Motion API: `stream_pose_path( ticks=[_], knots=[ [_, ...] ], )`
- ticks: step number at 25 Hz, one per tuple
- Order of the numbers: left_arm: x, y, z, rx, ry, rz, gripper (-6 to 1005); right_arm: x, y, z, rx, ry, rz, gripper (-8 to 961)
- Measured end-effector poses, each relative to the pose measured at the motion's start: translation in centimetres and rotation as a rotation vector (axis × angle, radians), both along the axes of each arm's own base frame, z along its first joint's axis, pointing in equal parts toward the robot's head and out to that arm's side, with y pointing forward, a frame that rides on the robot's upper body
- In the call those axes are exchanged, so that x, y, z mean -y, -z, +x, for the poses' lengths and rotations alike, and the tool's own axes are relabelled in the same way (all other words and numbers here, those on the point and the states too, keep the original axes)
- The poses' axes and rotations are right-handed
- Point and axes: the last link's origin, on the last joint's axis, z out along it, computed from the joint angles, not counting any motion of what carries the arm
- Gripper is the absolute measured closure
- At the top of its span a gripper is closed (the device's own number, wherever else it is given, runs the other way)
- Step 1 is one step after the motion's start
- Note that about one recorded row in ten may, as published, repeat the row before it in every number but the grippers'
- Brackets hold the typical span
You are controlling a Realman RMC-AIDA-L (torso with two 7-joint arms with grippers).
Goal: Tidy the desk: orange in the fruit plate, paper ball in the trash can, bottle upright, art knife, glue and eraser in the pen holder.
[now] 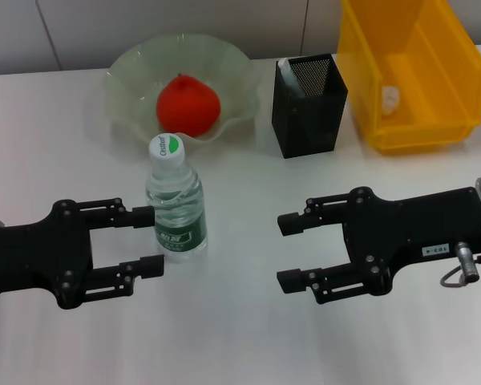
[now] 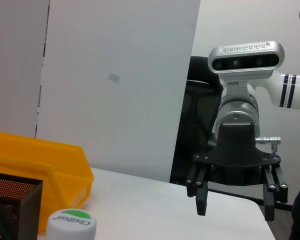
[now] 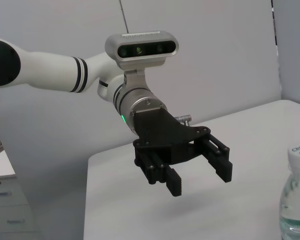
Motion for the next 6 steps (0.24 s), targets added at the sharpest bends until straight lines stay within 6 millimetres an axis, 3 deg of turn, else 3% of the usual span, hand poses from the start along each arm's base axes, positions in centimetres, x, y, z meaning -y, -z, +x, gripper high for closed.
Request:
stream_pose_path(
  ticks=[6],
  knots=[
    [0.0, -0.13, -0.06, -0.001, 0.0, 0.002, 361, 0.17, 0.29, 0.08, -0.001, 0.005, -0.012, 228]
  ],
)
